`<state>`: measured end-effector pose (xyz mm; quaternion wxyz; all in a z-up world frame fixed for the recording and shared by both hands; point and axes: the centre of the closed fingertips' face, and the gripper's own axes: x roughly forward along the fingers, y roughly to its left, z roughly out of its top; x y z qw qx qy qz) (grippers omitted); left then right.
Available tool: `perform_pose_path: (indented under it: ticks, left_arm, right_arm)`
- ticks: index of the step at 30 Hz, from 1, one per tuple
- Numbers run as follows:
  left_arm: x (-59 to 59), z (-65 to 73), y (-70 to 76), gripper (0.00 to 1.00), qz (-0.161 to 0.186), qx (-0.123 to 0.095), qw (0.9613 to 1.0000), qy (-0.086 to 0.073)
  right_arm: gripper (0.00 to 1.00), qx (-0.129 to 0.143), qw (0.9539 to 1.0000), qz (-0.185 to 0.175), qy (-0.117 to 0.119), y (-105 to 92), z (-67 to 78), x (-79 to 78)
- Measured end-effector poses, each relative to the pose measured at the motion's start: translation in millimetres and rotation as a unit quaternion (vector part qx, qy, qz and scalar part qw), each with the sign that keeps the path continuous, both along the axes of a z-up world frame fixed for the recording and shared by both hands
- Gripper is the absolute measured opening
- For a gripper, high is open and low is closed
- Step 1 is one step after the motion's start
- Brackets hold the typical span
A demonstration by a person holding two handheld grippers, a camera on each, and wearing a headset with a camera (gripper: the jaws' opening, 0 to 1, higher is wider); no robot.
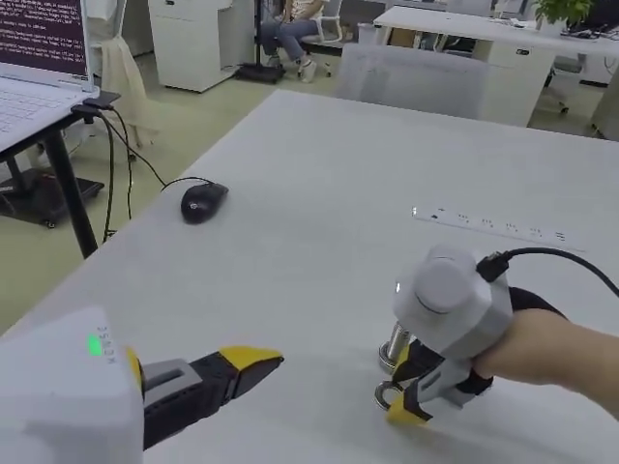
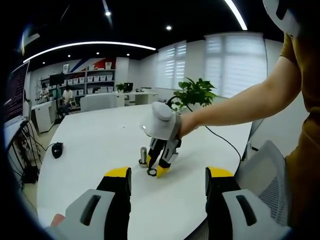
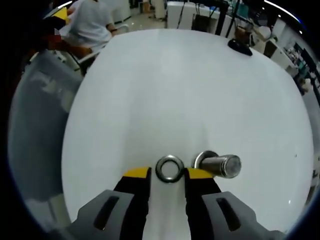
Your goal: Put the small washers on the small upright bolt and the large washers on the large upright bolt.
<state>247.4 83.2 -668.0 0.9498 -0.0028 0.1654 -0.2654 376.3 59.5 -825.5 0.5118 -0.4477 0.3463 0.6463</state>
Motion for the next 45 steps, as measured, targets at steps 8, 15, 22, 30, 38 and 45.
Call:
perform_pose_path:
  ticks: [8,15,22,30,38,45]
  left_arm:
    - [0.8,0.9,0.2,0.59,0.002,0.001,1.0000,-0.002]
    - [-1.1,1.2,1.2,0.59,0.006,0.000,1.0000,-0.003]
    - [-2.1,1.4,3.0,0.59,0.009,0.001,1.0000,-0.003]
    - [-2.6,2.5,2.1,0.59,0.009,0.000,0.9999,-0.005]
    - [-2.7,2.8,2.4,0.59,0.008,0.002,1.0000,-0.005]
    - [-1.3,3.3,-1.0,0.59,0.003,0.002,1.0000,-0.005]
  right_arm:
    - [0.25,-0.010,0.9998,0.019,-0.003,-0.3,0.4,-3.0]
    - [0.25,-0.013,0.9997,0.019,-0.004,-0.5,0.6,-3.3]
    - [0.25,-0.012,0.9998,0.013,-0.003,-0.6,0.7,-3.4]
    - [0.22,-0.014,0.9999,-0.008,0.005,-3.8,0.7,-4.1]
    - [0.22,-0.012,0.9999,-0.006,0.007,-9.5,3.2,-9.3]
    - [0.22,-0.012,0.9999,-0.004,0.001,-14.5,10.4,-6.7]
